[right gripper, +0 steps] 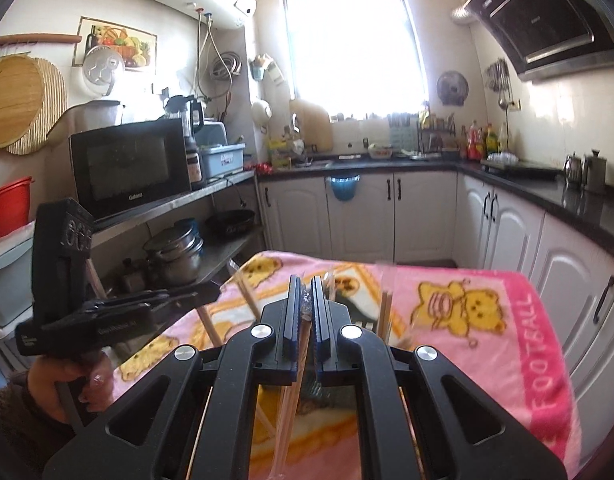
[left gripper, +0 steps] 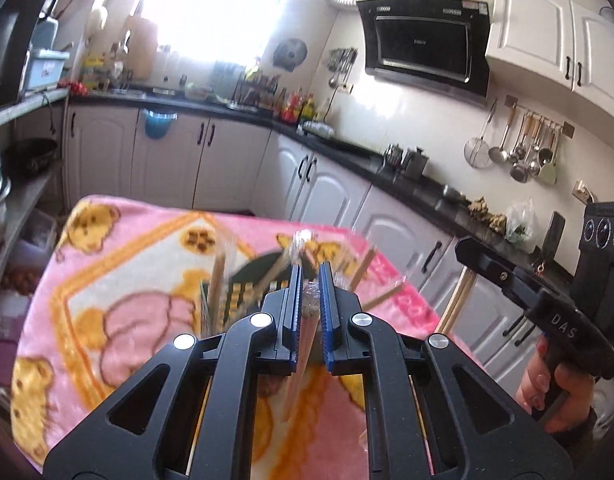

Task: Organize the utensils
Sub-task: 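Lift both held chopsticks and carry them above the green caddy, then lower the chopsticks into the caddy and open both tools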

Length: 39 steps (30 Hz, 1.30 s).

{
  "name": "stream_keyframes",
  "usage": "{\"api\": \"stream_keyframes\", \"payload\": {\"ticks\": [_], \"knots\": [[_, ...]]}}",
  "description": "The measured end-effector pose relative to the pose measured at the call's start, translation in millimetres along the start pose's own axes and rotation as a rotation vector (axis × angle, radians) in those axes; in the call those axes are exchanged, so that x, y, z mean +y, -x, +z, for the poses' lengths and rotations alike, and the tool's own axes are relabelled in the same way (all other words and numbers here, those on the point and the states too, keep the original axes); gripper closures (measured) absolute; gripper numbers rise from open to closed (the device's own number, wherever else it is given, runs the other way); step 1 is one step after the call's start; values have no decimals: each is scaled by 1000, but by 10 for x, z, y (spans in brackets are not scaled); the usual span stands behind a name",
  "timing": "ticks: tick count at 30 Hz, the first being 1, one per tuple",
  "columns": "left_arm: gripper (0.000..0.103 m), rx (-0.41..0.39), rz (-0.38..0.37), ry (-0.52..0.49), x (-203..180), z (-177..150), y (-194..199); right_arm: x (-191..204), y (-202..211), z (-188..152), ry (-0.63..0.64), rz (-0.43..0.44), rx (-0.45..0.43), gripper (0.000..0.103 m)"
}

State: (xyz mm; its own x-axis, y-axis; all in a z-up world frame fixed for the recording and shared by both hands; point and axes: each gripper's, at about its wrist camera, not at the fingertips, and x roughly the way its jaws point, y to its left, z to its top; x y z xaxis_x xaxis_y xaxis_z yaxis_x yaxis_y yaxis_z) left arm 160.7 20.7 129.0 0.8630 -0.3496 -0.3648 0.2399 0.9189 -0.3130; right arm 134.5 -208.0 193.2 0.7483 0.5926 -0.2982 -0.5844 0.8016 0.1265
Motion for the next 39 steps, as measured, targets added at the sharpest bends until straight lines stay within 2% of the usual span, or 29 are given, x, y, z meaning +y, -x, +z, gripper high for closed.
{"api": "stream_keyframes", "payload": {"ticks": [11,19,25,31,39], "knots": [[98,-140,34,-52,-77,664,109,-161,-92,548,42,-70,-124,98],[98,-192,109,-94,-77,887,-18,-308,-339,696,61,-136,-188,98],[98,-202,151,-106,-40,780,-208,-349,-592,566,81,-160,-209,97],[98,-179,153,-92,46,546,-384,-279,-785,295,125,-176,-199,97],[97,-141,142,-59,127,301,-443,-252,-853,21,94,-161,-165,96]]}}
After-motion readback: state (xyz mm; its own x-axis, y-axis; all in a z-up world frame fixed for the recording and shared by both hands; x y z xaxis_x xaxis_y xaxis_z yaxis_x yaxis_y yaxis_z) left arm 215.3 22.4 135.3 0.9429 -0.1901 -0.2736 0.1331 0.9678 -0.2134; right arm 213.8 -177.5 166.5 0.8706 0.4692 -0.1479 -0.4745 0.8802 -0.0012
